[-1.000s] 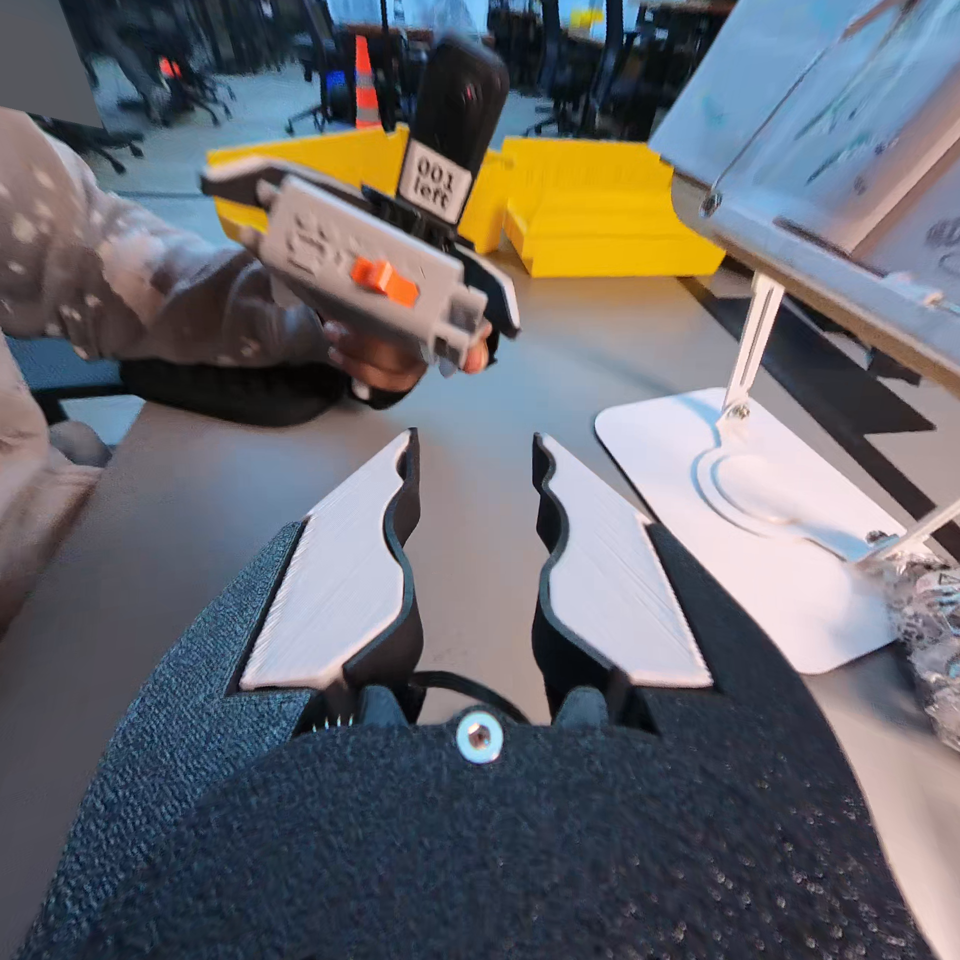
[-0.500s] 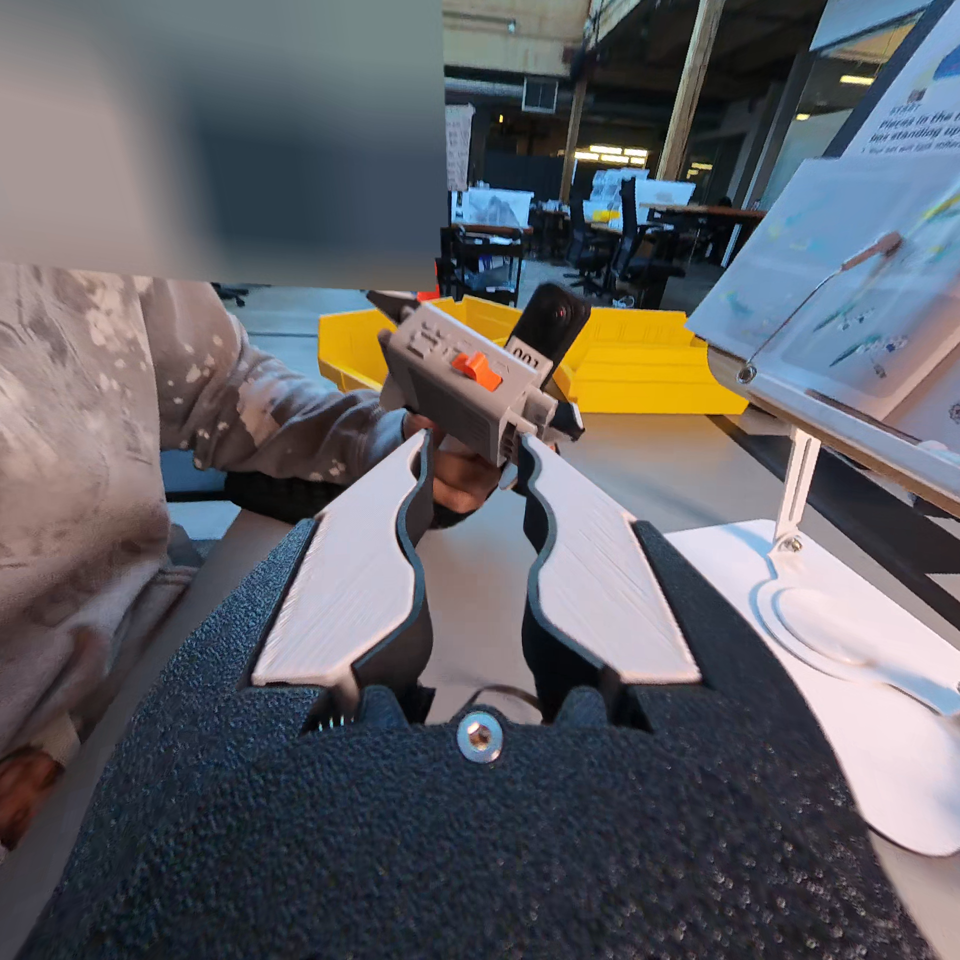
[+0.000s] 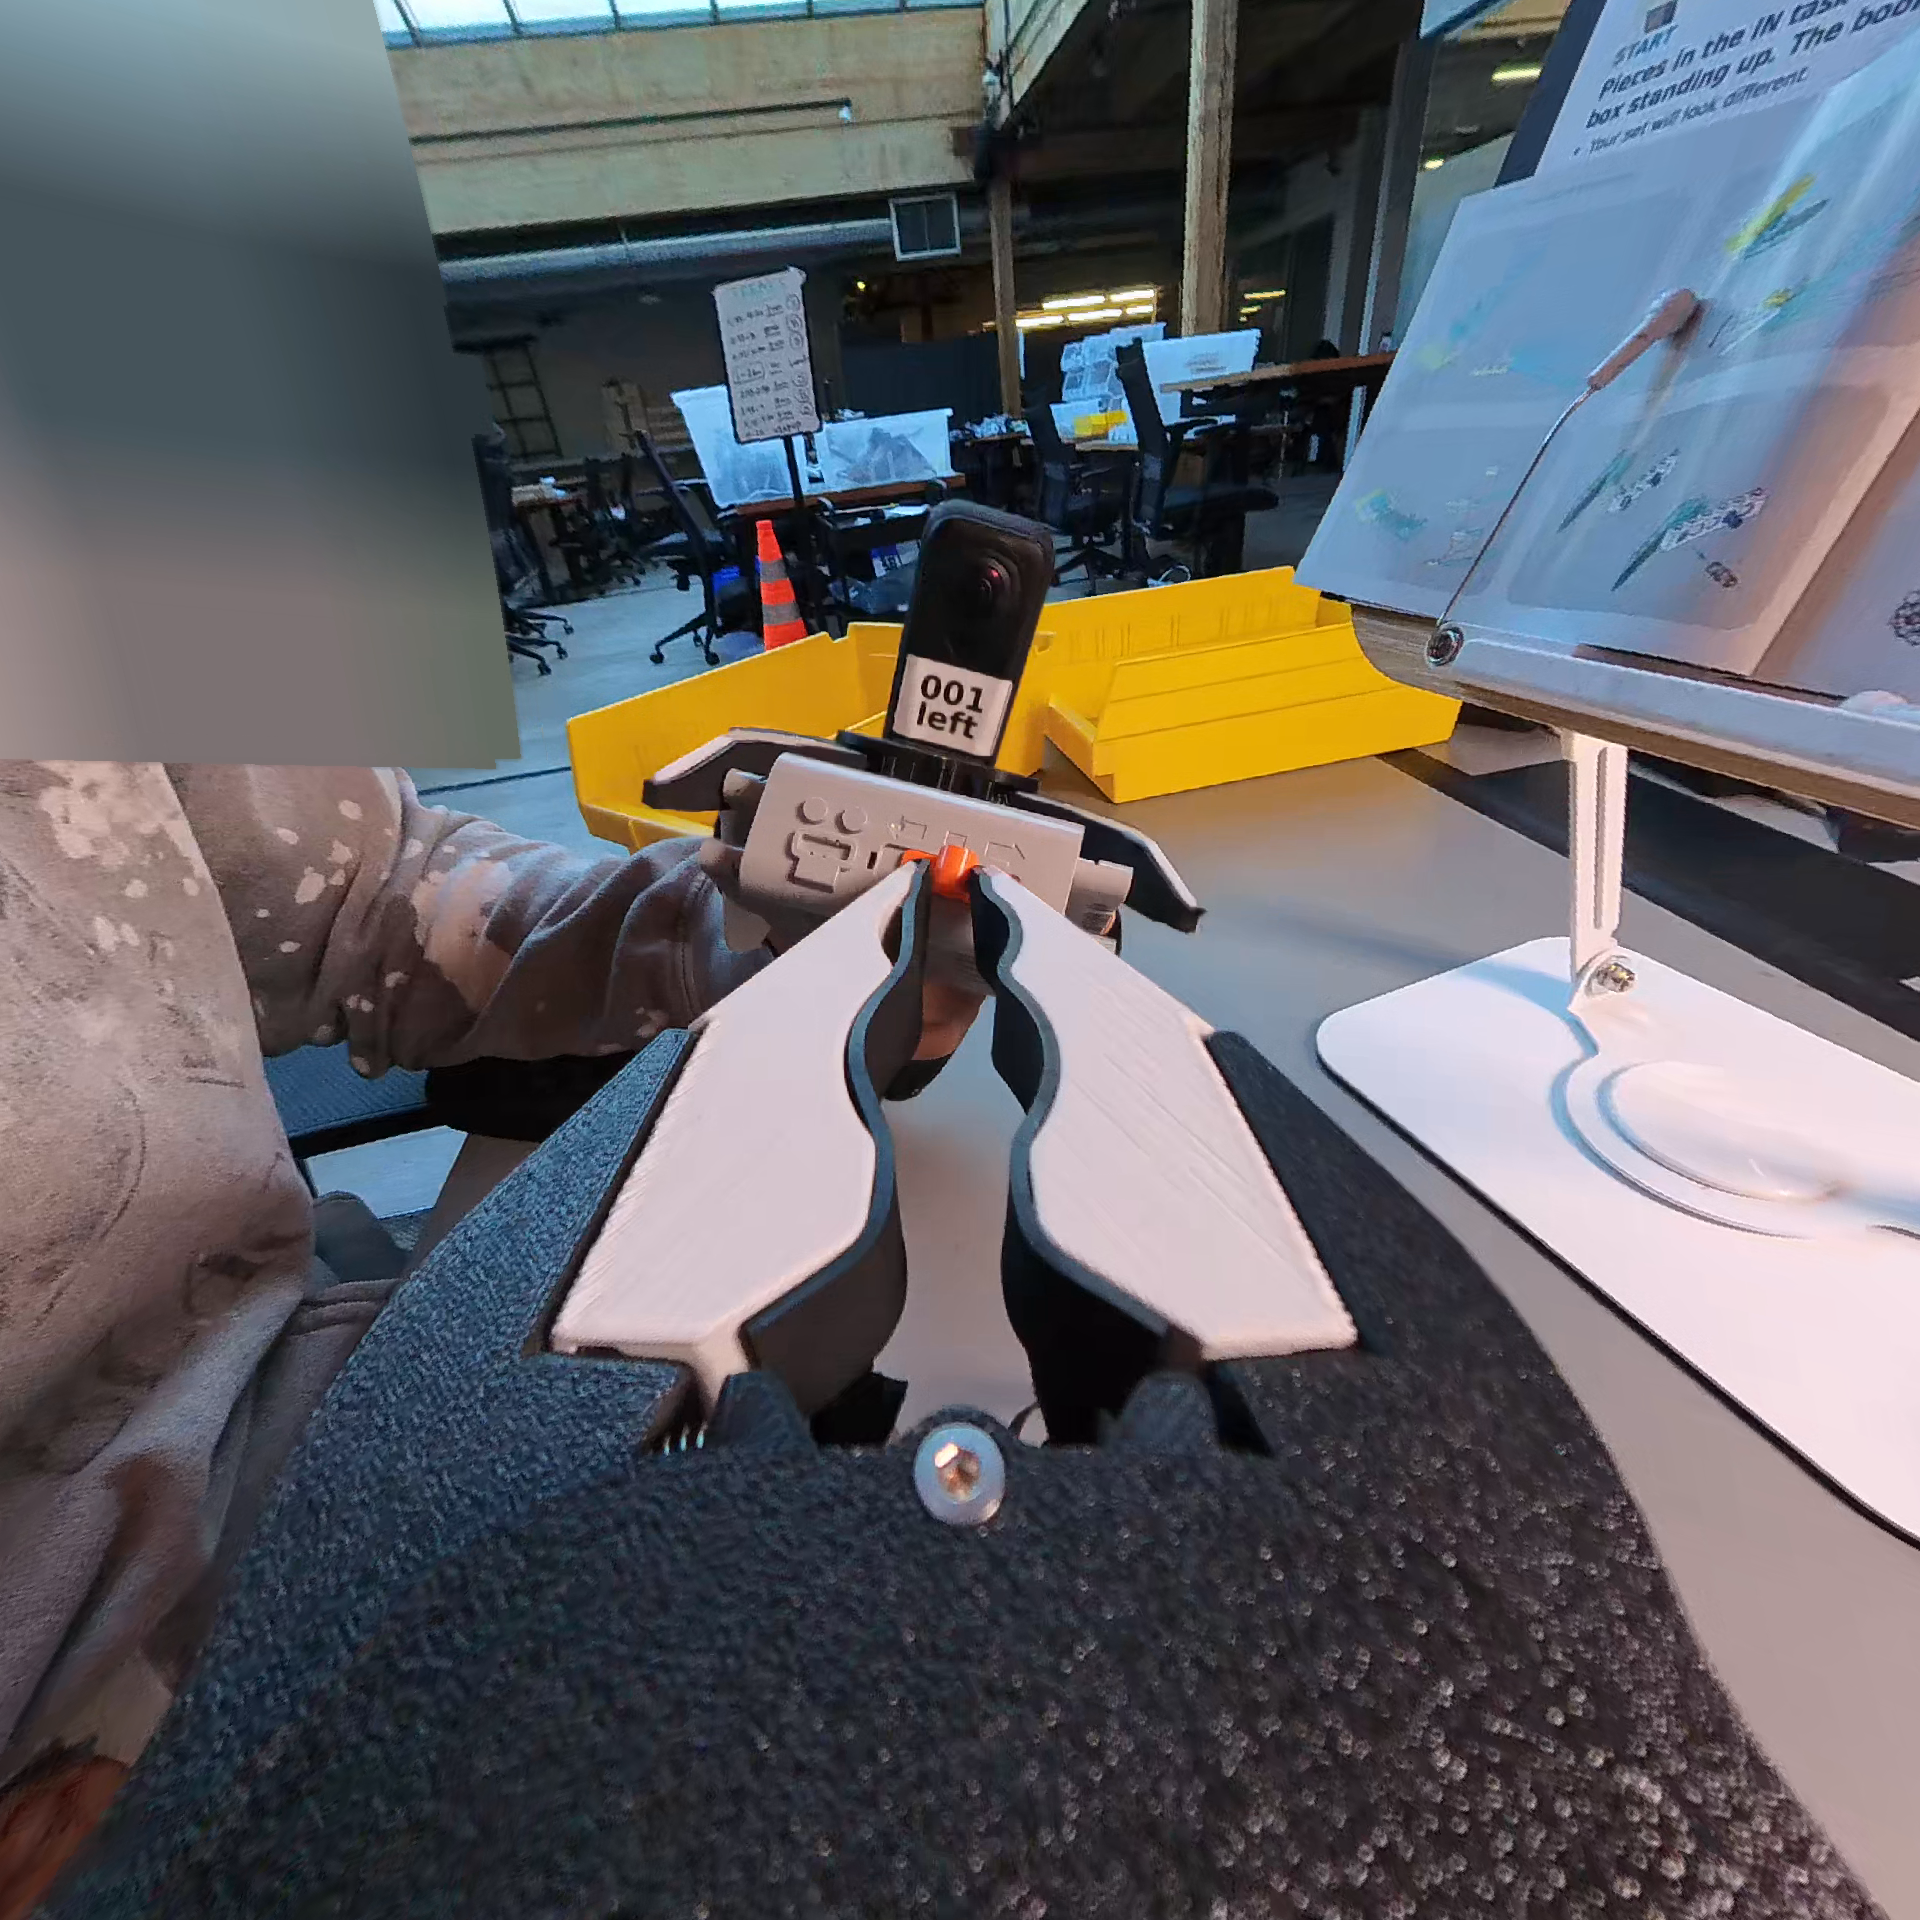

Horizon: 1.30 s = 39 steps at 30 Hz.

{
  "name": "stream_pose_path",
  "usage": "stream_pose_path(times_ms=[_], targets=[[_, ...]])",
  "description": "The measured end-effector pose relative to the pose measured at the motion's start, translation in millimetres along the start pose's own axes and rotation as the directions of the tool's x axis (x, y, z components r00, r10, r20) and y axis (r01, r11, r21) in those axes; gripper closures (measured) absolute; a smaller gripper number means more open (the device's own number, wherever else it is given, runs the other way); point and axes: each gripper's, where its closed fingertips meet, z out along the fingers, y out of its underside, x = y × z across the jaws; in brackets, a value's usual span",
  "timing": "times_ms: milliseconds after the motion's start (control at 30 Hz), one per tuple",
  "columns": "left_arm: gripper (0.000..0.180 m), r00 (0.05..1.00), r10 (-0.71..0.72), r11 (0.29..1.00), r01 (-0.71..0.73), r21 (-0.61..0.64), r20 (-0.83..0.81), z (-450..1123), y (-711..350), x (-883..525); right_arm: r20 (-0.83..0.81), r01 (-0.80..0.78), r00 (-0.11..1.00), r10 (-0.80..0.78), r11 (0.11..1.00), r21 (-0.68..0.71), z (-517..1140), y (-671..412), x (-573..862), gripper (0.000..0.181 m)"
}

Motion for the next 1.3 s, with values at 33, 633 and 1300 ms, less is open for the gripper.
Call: stream_pose_path(times_ms=[33,633,1300], targets=[[0.077,1.0,0.002,1.0,-0.002,0.0,0.004,0,0,0,0.004,-0.004,1.0,0.004,1.0,-0.005,0,1,0,0.175],[0.077,0.918,0.316,0.884,-0.193,-0.426,0.24,-12,51,-42,0.014,0.129,0.992,-0.129,0.962,-0.239,-4,56,25,0.174],[0.074,0.818,0.481,0.561,-0.01,-0.828,0.316,-56,132,-88,0.011,0.071,0.997,-0.078,0.819,-0.569,5,119,27,0.142]])
